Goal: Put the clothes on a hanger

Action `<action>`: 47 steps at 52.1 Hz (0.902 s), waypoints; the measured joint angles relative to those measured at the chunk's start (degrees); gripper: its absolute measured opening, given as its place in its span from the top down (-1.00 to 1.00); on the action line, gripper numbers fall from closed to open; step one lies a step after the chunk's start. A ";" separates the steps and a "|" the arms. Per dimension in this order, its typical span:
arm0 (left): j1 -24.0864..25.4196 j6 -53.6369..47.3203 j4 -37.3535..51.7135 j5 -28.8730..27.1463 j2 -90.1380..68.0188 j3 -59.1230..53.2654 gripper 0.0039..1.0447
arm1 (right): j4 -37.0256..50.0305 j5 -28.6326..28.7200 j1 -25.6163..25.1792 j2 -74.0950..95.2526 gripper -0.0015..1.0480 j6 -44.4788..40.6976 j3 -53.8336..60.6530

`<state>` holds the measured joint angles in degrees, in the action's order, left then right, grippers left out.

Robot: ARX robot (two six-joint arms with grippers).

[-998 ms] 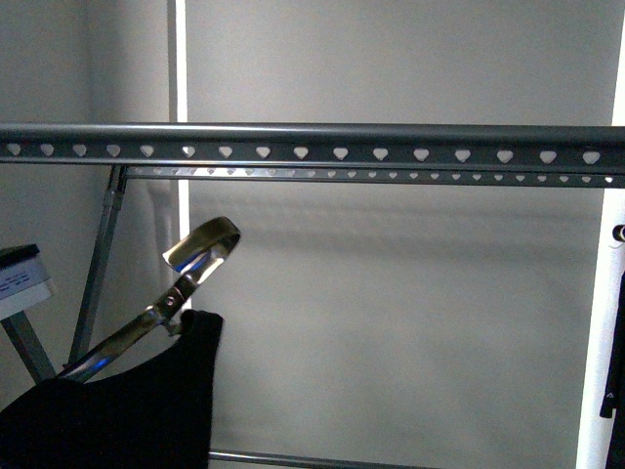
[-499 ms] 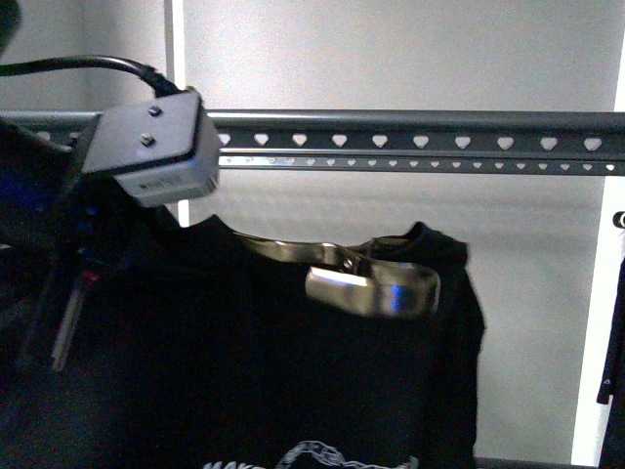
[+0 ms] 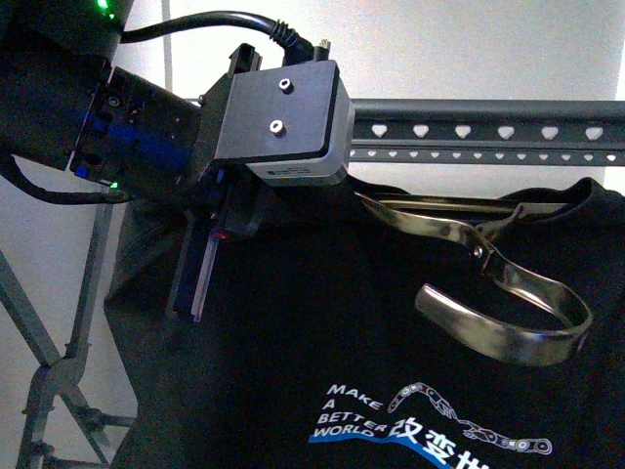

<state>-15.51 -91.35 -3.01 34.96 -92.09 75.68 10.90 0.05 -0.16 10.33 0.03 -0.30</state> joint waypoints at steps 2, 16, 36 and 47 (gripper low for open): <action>0.02 0.00 0.00 0.00 0.00 0.00 0.93 | 0.00 0.00 0.00 0.00 -0.86 0.00 0.00; 0.07 -0.02 0.00 -0.04 0.00 0.00 0.93 | 1.60 6.71 -1.75 1.51 -0.86 1.33 -0.07; 0.22 -0.15 0.00 -0.26 -0.04 0.00 0.93 | 33.46 34.88 -19.76 48.59 -0.86 -42.16 -14.12; 0.31 -0.24 0.00 -0.35 -0.07 0.00 0.93 | 31.39 36.70 -17.84 63.08 -0.86 -67.73 -31.26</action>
<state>-15.20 -91.59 -3.01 34.61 -92.16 75.68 42.28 36.75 -18.00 73.41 -67.70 -31.55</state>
